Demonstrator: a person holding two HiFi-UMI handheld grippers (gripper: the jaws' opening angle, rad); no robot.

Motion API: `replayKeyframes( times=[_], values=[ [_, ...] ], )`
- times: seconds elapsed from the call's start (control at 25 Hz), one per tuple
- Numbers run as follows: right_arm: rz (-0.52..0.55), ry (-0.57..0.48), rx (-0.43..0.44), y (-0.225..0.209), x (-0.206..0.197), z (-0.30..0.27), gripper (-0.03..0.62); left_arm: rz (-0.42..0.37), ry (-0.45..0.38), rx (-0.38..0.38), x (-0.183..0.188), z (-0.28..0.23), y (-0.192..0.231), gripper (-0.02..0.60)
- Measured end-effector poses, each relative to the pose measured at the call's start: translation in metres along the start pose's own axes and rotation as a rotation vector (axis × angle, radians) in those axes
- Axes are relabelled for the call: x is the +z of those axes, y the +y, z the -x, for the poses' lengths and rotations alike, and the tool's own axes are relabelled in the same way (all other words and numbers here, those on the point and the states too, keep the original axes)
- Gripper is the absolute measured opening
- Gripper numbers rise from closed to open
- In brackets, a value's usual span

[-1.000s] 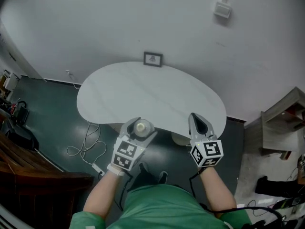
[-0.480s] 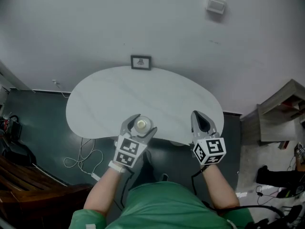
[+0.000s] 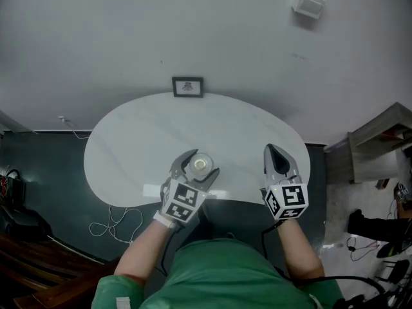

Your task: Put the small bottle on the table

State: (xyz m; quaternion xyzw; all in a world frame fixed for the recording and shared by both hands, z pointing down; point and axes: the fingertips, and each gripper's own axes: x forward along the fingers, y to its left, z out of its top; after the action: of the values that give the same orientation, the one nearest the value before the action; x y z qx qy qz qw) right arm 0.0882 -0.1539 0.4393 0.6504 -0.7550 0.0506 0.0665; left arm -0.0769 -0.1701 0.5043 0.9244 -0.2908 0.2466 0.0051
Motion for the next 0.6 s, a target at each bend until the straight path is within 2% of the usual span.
replayKeyframes(
  times=[0.36, 0.6],
  values=[
    [-0.026, 0.044, -0.112, -0.020, -0.012, -0.032, 0.003, -0.044, 0.005, -0.096, -0.010, -0.052, 0.029, 0.347],
    [-0.040, 0.053, -0.132, -0.038, -0.021, -0.037, 0.003, -0.056, -0.013, -0.115, -0.003, -0.085, 0.030, 0.347]
  ],
)
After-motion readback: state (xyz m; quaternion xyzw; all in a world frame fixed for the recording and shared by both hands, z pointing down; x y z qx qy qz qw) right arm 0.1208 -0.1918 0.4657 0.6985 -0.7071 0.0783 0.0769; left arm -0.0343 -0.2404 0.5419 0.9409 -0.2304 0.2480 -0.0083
